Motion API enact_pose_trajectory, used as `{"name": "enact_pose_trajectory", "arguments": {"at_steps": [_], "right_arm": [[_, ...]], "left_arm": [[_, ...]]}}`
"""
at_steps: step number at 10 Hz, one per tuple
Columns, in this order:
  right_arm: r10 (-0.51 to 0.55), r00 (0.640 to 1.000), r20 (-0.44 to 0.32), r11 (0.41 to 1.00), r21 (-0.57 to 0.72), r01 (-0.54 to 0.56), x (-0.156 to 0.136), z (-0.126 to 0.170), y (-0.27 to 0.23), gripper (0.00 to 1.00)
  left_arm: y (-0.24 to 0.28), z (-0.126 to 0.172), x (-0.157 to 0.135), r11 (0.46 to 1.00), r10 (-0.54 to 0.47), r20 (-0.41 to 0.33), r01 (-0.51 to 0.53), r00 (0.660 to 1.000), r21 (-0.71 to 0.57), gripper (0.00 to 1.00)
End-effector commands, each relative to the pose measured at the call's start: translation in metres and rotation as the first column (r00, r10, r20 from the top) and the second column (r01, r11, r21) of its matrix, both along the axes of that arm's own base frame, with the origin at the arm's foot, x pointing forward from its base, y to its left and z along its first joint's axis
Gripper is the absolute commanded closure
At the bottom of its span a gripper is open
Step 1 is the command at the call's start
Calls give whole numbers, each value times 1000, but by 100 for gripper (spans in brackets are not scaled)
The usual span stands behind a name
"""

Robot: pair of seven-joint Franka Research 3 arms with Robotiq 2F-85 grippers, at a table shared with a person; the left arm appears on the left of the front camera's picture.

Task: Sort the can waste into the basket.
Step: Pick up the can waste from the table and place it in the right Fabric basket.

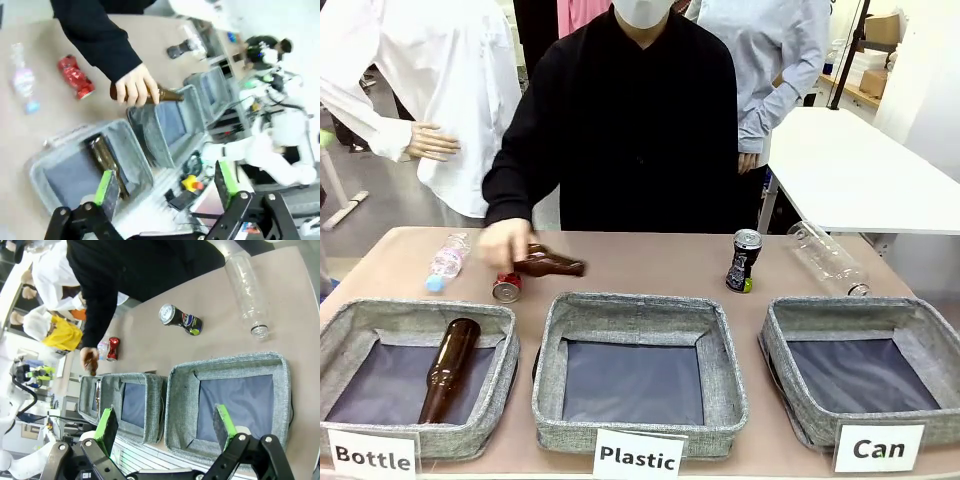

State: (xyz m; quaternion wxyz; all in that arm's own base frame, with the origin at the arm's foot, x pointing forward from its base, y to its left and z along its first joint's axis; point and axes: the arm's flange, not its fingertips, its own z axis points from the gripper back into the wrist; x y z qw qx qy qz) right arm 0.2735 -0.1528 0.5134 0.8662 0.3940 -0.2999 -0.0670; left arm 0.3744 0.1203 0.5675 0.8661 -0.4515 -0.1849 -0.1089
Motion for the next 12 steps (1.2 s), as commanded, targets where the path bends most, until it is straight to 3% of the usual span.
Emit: {"name": "enact_pose_trajectory", "arguments": {"at_steps": [1, 3, 7, 10, 12], "right_arm": [[14, 999, 34, 1000, 14, -15, 1, 1, -1, 0], [14, 999, 34, 1000, 14, -15, 1, 1, -1, 0], [14, 999, 34, 1000, 14, -15, 1, 1, -1, 0], [14, 999, 34, 1000, 14, -15, 1, 1, -1, 0], [14, 999, 34, 1000, 14, -15, 1, 1, -1, 0]], "left_arm": [[64, -30, 19, 987, 100, -67, -108, 993, -118, 0], [118, -54, -5, 947, 179, -82, -195, 980, -257, 0], [145, -85, -21, 902, 229, -126, -259, 965, -345, 0], [115, -60, -8, 958, 133, -81, -149, 988, -244, 0], [85, -60, 16, 983, 59, -131, -81, 990, -164, 0]]}}
